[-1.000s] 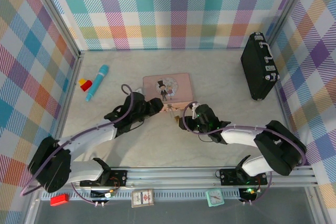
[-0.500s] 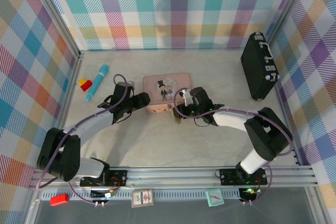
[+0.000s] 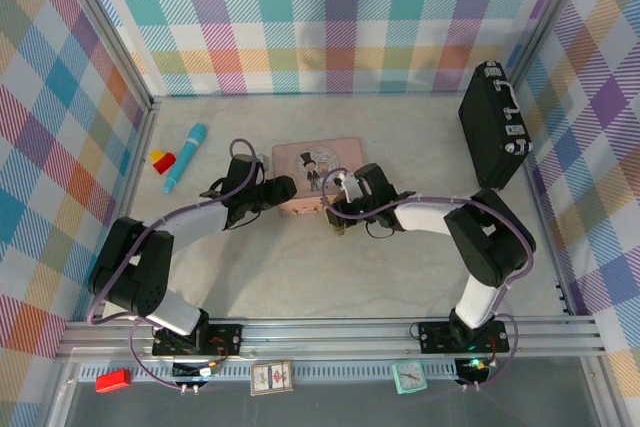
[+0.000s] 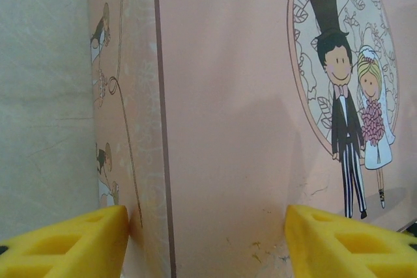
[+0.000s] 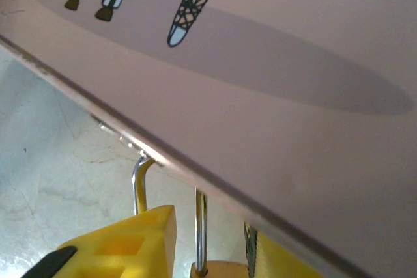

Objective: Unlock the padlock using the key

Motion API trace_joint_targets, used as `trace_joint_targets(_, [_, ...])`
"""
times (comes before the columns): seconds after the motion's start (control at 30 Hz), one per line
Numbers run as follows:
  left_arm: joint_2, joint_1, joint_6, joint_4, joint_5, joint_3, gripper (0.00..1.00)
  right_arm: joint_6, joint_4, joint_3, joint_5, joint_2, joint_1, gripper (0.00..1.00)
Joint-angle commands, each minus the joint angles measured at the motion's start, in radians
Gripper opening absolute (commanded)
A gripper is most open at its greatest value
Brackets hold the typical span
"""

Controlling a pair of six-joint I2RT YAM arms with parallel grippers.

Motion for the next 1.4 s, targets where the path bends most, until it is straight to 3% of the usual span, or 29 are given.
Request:
trace_joint_targets(0.0, [0.023, -0.033, -0.024, 0.033, 0.005, 0.025, 0.62, -0.023, 0.013, 0.036, -0.029, 0.025, -0.013, 0.31])
trace_joint_targets(0.13, [0.024, -0.054, -0.039, 0.035, -0.016, 0.027, 0.62, -0.020, 0.027, 0.036, -0.022, 0.031, -0.018, 0.31])
trace_joint_targets(0.4, [0.013, -0.074, -0.076, -0.001, -0.098, 0.026, 0.60, 0.038, 0.080, -0.005, -0.017, 0.010, -0.026, 0.19])
trace_joint_targets(0.57, [-0.004, -0.086, -0.127, 0.005, -0.167, 0.000, 0.59, 0.122, 0.141, -0.044, -0.031, 0.010, -0.026, 0.10])
trace_joint_targets(0.77, [-0.007, -0.106, -0.187, 0.014, -0.223, -0.022, 0.59, 0.250, 0.204, -0.098, 0.046, -0.023, -0.026, 0.00])
trace_joint_targets(1.37, [-0.002, -0.223, -0.367, 0.073, -0.356, -0.068, 0.59, 0.745, 0.393, -0.224, 0.272, -0.088, -0.017, 0.00])
